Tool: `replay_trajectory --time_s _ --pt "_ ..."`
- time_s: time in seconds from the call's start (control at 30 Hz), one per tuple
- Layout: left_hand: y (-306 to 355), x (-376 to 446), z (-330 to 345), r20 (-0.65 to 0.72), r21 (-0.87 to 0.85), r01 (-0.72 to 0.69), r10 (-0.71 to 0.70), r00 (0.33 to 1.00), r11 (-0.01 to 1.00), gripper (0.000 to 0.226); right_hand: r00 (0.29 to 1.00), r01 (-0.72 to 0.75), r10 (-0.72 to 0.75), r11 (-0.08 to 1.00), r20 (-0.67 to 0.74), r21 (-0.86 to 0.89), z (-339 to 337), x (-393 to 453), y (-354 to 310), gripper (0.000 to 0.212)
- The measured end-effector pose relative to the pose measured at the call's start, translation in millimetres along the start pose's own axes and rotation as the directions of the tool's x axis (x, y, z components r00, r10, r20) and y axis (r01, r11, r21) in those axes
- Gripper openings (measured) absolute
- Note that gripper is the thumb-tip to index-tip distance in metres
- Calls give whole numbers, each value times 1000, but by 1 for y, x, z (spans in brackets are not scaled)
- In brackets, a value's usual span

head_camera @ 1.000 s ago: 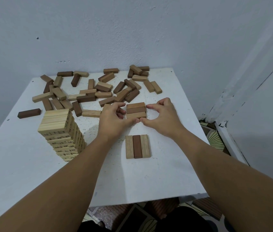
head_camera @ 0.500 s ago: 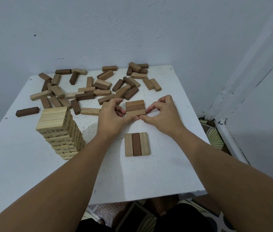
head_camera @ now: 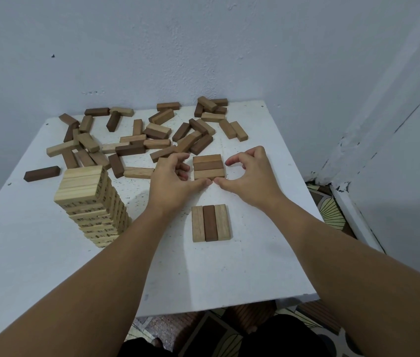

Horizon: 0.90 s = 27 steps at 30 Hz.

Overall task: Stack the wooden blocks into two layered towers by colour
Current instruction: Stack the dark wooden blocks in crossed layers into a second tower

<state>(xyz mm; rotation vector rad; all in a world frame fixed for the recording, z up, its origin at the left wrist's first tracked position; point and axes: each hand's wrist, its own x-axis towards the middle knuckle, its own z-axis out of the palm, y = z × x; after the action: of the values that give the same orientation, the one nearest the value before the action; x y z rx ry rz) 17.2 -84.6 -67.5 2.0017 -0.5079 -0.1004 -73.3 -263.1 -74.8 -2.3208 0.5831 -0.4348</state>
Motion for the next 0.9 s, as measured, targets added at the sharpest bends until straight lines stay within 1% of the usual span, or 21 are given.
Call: replay_trajectory --time_s 0.1,0.17,0.3,0.37,0.4,0.43,0.57,0.67,0.77,0.9 --pt "1 3 -1 36 107 -27 24 999 994 76 1000 -3 3 1000 13 -12 -1 0 0 55" --pt "1 7 -2 88 180 -20 5 996 983 81 1000 -3 3 1000 18 -3 -1 1 -1 64" --pt "7 17 -6 194 277 8 -65 979 961 107 997 2 3 997 76 -74 -3 3 -3 88" --pt "12 22 -9 238 297 49 -124 963 954 119 992 4 11 993 127 -118 -6 5 -7 94" --pt "15 25 -9 260 306 70 -154 953 949 122 987 0 21 991 159 -134 -7 6 -9 94" --pt "17 27 -10 280 319 84 -179 943 944 120 980 -8 36 989 195 -144 -8 8 -11 94" --pt "24 34 -11 336 335 138 -255 907 932 93 953 -57 94 989 289 -134 -13 15 -15 84" --pt "26 35 -13 352 289 144 -245 904 946 82 945 -72 103 991 310 -109 -16 17 -15 73" --pt "25 34 -15 352 272 143 -237 905 952 78 949 -72 99 992 298 -99 -15 18 -13 69" --pt "31 34 -16 375 292 104 -214 902 951 79 957 -66 81 996 279 -62 -16 16 -11 69"
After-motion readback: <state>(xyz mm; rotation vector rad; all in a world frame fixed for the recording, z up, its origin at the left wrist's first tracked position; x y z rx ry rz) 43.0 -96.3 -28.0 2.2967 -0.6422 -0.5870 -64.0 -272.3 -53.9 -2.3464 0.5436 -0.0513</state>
